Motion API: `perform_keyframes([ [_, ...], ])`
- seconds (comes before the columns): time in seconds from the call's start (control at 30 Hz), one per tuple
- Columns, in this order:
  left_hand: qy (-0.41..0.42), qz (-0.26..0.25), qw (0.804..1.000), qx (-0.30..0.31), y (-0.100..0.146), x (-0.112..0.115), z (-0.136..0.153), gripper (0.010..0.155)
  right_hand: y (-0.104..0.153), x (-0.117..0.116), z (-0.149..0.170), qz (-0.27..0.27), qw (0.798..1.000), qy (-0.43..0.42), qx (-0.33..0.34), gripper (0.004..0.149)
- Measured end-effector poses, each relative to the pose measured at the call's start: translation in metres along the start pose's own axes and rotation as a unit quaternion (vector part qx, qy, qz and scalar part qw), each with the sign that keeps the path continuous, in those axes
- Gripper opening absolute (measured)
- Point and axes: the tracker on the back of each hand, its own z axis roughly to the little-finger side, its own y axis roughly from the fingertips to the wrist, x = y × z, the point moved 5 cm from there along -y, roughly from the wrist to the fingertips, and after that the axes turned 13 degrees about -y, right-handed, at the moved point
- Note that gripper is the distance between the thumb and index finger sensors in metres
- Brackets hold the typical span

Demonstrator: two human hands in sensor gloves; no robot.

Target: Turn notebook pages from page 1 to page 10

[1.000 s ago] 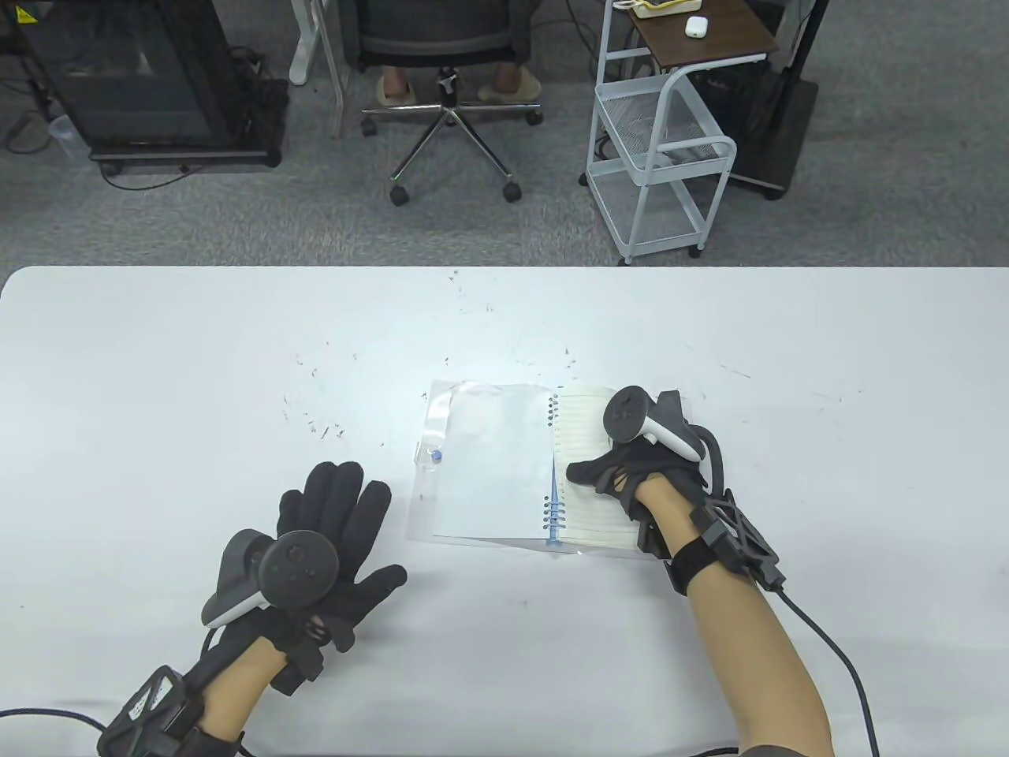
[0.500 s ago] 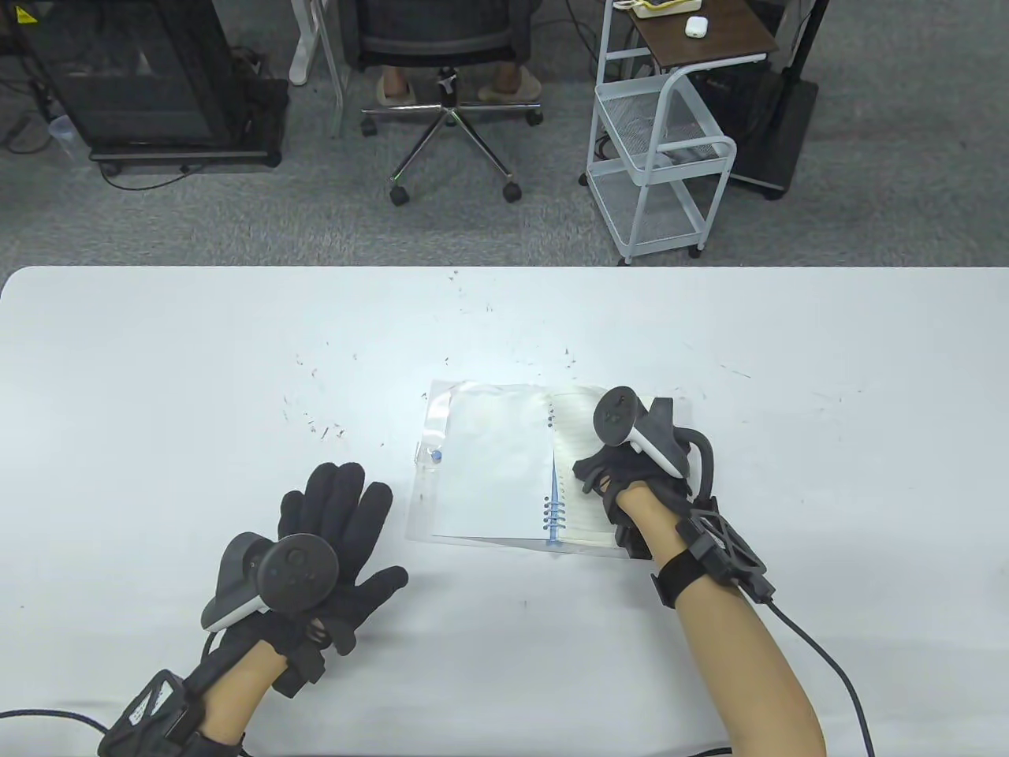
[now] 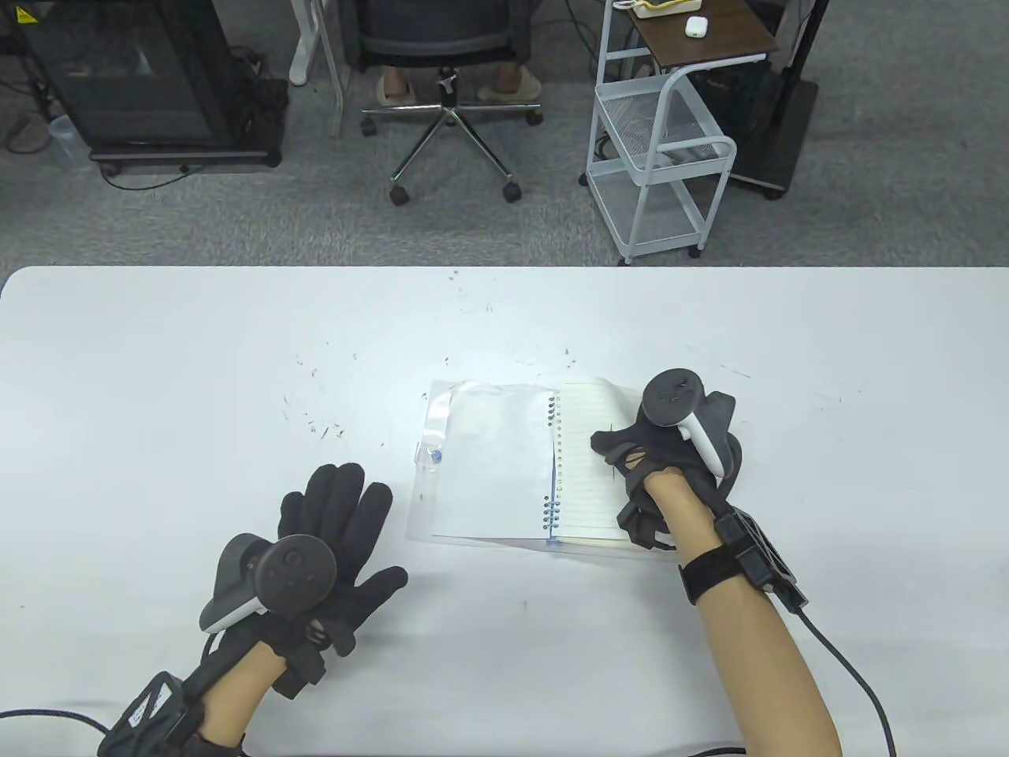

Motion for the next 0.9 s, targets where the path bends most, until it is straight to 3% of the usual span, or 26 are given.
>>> perform_keyframes([
  [0.2, 0.003, 0.006, 1.0, -0.002, 0.0, 0.001, 0.0, 0.089, 0.001, 0.019, 0.028, -0.015, 0.992, -0.121, -0.043, 0.099],
  [0.47, 0.007, 0.013, 1.0, -0.001, -0.001, 0.002, -0.001, 0.089, 0.007, 0.028, 0.068, -0.037, 0.954, -0.281, -0.097, 0.098],
  [0.67, 0.009, 0.018, 1.0, -0.001, -0.001, 0.003, -0.001, 0.088, 0.014, 0.028, 0.08, -0.037, 0.95, -0.293, -0.1, 0.094],
  [0.9, 0.009, 0.019, 1.0, -0.001, -0.002, 0.003, -0.002, 0.088, 0.025, 0.031, 0.056, -0.016, 0.965, -0.255, -0.062, 0.081],
])
